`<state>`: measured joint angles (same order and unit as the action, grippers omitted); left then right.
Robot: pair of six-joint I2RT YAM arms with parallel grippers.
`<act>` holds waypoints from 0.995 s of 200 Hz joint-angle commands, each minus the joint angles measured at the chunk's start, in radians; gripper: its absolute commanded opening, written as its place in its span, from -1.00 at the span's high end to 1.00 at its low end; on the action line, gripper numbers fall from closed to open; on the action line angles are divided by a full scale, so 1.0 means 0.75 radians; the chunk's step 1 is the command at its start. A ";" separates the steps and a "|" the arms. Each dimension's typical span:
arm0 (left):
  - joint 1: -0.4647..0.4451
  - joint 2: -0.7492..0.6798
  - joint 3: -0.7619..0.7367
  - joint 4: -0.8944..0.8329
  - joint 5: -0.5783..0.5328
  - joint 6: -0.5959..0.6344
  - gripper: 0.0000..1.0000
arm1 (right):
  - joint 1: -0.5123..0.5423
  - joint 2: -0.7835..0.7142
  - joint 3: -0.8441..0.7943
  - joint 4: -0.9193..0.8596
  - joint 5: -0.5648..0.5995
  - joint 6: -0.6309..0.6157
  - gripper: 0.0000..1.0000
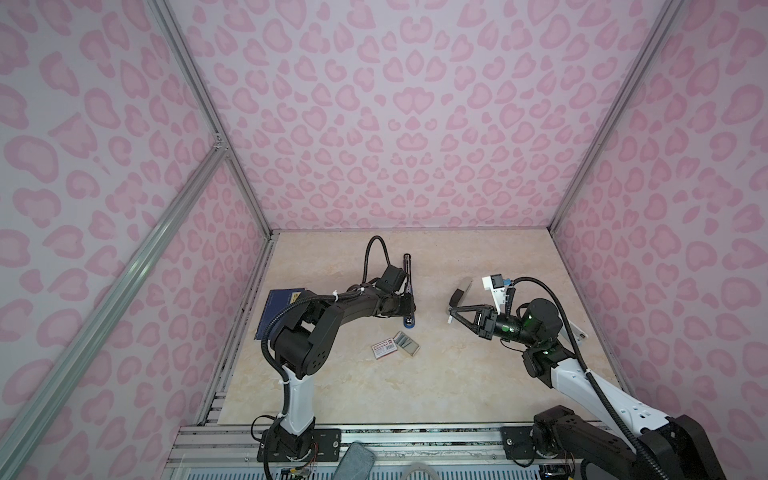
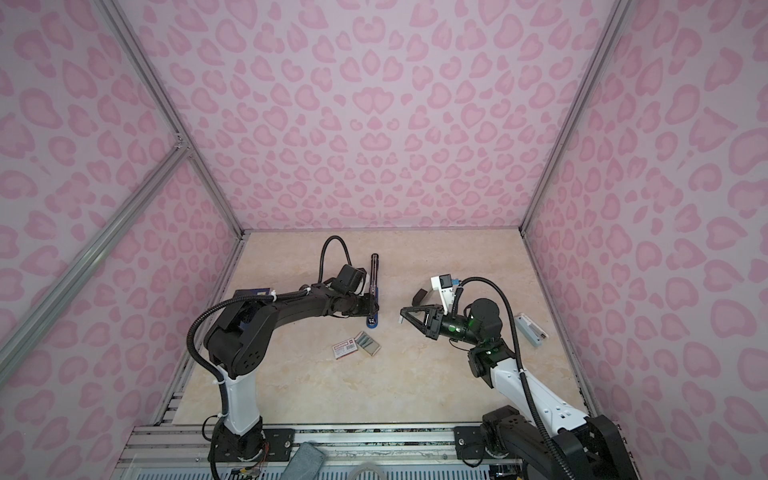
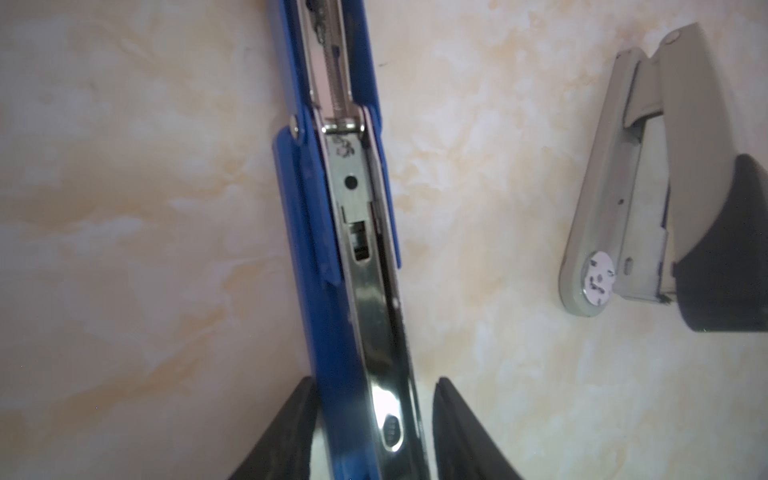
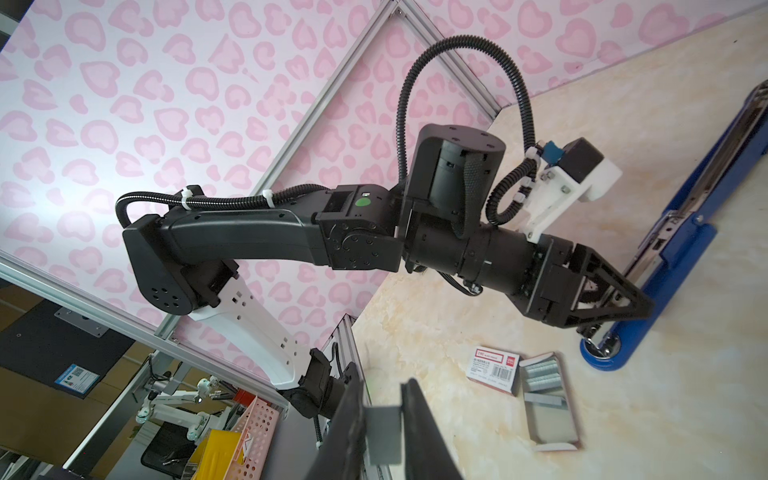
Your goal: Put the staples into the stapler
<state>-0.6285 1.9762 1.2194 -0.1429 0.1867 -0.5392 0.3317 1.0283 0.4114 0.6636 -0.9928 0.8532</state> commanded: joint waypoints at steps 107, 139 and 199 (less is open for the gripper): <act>-0.087 -0.248 -0.149 0.053 0.058 -0.117 -0.38 | -0.003 0.050 0.083 -0.246 0.131 -0.188 0.61; 0.004 -0.461 -0.345 0.063 0.010 -0.155 -0.38 | 0.009 0.099 0.186 -0.443 0.211 -0.306 0.60; 0.110 -0.798 -0.586 0.054 -0.068 -0.176 -0.41 | 0.144 0.348 0.574 -1.044 0.646 -0.576 0.61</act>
<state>-0.5613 1.4460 0.8211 -0.1204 0.1776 -0.6533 0.4049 1.2354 0.7673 0.0940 -0.6868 0.5240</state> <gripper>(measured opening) 0.696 0.197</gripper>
